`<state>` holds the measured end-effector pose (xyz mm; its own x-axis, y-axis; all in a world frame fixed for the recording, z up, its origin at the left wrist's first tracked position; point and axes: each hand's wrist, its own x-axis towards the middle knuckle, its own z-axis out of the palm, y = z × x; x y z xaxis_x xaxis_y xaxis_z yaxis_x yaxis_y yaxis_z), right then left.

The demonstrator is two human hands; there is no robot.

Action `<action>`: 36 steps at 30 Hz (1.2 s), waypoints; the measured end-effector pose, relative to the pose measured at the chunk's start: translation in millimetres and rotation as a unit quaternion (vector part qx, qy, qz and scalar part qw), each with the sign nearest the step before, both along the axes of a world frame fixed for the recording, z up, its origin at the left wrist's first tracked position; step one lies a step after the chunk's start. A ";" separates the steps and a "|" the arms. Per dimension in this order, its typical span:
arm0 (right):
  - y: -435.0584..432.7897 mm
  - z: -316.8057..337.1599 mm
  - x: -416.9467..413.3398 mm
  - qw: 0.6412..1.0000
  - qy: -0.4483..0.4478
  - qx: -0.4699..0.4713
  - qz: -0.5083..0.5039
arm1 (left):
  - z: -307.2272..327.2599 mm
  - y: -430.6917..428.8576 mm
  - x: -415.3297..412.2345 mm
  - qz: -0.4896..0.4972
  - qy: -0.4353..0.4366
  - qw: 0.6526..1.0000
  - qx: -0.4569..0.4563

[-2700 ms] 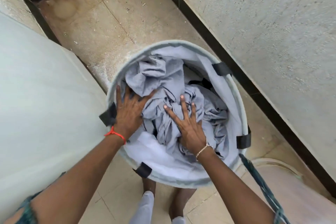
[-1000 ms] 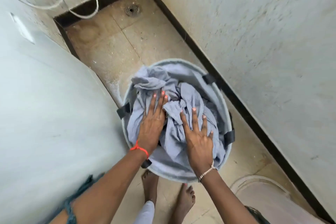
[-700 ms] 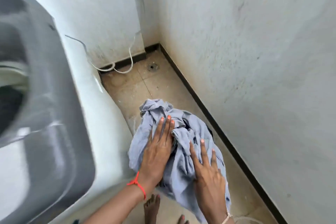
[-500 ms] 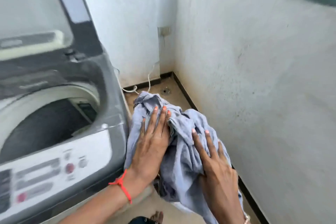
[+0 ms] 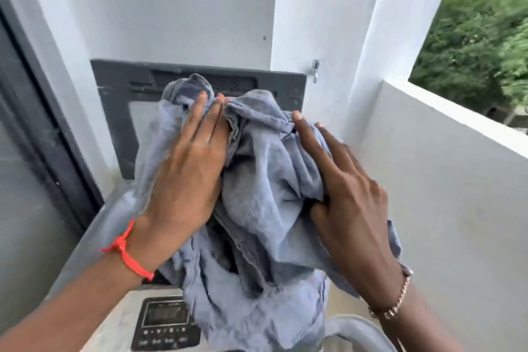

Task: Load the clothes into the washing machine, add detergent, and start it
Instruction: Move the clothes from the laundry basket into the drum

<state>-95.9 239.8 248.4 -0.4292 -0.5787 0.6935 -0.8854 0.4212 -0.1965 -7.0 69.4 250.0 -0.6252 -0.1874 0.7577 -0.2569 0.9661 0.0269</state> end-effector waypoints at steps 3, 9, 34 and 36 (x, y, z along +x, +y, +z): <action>-63.2 -21.9 -5.4 1.000 0.000 0.007 0.025 | -31.7 -55.1 2.0 0.043 -0.027 0.999 0.020; -178.5 -143.5 -29.3 0.982 -0.095 0.158 0.027 | -164.9 -146.0 -9.0 0.123 -0.155 0.979 0.040; -87.1 -208.1 -110.0 0.954 -0.280 0.047 -0.094 | -208.8 -54.6 -136.4 -0.080 -0.418 0.852 0.303; -31.2 -204.0 -118.1 0.946 -0.279 -0.009 -0.166 | -188.3 -6.7 -155.8 -0.137 -0.369 0.872 0.289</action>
